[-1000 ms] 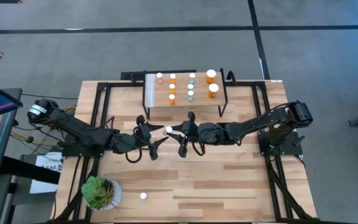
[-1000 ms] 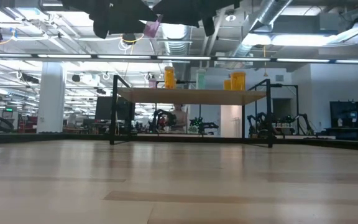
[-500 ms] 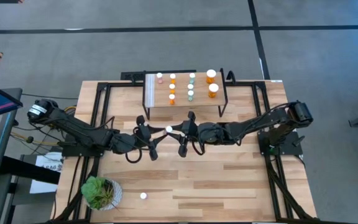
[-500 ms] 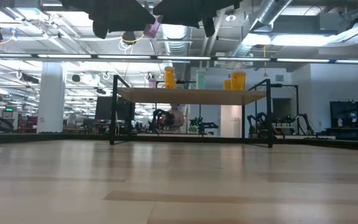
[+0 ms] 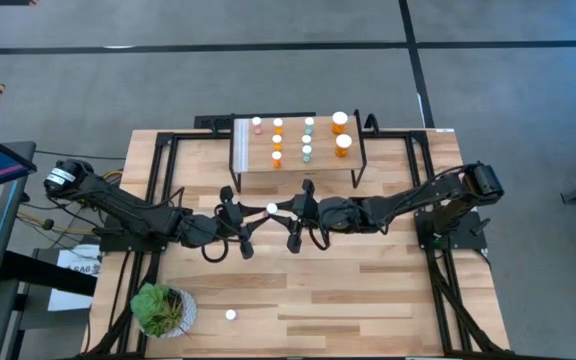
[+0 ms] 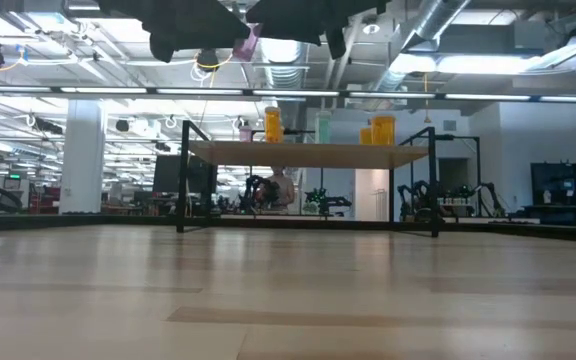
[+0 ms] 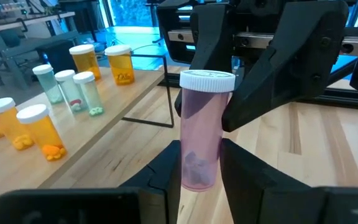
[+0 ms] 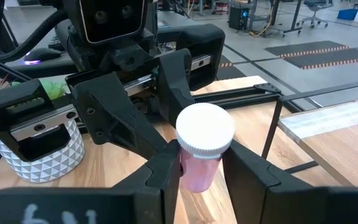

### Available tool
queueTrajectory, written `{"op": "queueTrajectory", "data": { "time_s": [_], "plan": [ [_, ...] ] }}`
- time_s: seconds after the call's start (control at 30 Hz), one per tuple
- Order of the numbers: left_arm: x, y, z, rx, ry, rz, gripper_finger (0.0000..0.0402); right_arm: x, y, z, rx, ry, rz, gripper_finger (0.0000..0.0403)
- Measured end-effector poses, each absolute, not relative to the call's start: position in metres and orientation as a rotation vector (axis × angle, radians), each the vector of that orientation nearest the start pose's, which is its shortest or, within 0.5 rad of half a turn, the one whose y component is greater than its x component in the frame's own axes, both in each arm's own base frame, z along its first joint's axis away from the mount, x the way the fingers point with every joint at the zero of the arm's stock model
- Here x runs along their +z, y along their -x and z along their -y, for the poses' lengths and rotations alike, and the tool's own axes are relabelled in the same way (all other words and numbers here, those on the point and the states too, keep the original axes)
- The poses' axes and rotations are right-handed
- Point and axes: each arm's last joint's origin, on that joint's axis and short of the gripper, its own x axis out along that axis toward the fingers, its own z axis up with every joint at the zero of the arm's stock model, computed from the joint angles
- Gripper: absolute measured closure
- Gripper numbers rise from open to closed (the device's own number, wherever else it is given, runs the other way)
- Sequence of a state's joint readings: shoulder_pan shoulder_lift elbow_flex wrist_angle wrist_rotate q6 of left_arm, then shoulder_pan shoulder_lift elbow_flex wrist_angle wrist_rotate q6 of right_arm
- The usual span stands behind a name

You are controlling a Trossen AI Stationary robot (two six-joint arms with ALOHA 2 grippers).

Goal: Pick and place medicine bottles onto shelf by color
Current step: Put the top small pink pill bottle on the shelf aligned with the other small pink pill bottle

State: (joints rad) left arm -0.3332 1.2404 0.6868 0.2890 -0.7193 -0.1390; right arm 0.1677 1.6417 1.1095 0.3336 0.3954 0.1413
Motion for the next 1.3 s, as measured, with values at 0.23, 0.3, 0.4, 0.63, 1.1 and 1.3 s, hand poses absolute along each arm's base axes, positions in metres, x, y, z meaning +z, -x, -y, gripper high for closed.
{"op": "queueTrajectory", "data": {
  "time_s": [0.23,0.3,0.4,0.63,1.1,1.3],
  "plan": [
    [0.252,-0.252,0.066,0.429,-0.006,-0.2,0.0317,0.271,-0.368,-0.052,-0.239,-0.077,-0.223,0.0227],
    [0.252,-0.252,0.066,0.45,-0.01,-0.198,0.0317,0.27,-0.366,-0.053,-0.24,-0.082,-0.252,0.0211],
    [0.252,-0.252,0.065,0.469,-0.013,-0.196,0.0317,0.268,-0.364,-0.054,-0.24,-0.092,-0.283,0.0186],
    [0.254,-0.248,0.059,0.723,-0.042,-0.16,0.0317,0.261,-0.358,-0.061,-0.235,-0.104,-0.366,0.0155],
    [0.252,-0.254,-0.008,1.031,0.127,-0.081,0.0317,0.261,-0.355,-0.076,-0.223,-0.095,-0.369,0.0154],
    [0.251,-0.255,-0.027,1.084,0.169,-0.058,0.0317,0.261,-0.354,-0.08,-0.214,-0.091,-0.37,0.0154]
  ]
}}
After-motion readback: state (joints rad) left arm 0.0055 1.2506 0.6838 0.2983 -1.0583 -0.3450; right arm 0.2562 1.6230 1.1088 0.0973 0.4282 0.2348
